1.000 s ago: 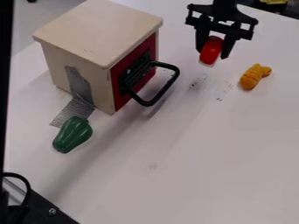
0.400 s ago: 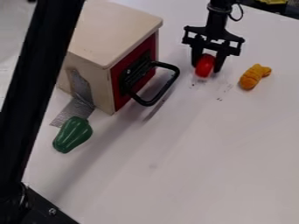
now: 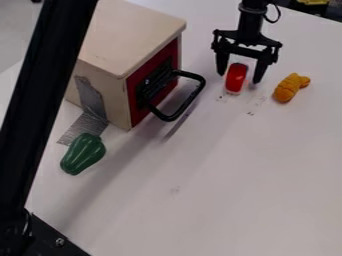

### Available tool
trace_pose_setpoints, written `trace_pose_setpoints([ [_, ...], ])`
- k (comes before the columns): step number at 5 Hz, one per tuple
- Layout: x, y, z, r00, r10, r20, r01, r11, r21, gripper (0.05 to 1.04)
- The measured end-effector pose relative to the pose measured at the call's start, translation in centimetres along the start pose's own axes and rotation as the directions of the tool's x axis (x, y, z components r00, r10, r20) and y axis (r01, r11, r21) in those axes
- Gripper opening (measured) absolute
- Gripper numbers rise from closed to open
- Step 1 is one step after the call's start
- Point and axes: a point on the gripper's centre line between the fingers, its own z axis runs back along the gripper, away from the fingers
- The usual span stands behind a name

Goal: Move the sushi to the upper middle side of table

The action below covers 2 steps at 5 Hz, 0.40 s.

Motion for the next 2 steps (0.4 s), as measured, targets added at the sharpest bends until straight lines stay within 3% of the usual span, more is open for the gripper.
trace_pose_setpoints([
  [1, 0.5, -0.3, 5.1, 0.994, -0.018, 0.105, 0.019, 1.000, -0.013, 1.000],
  [2, 0.2, -0.6, 9.0, 0.977, -0.048, 0.209, 0.051, 0.999, -0.005, 1.000],
])
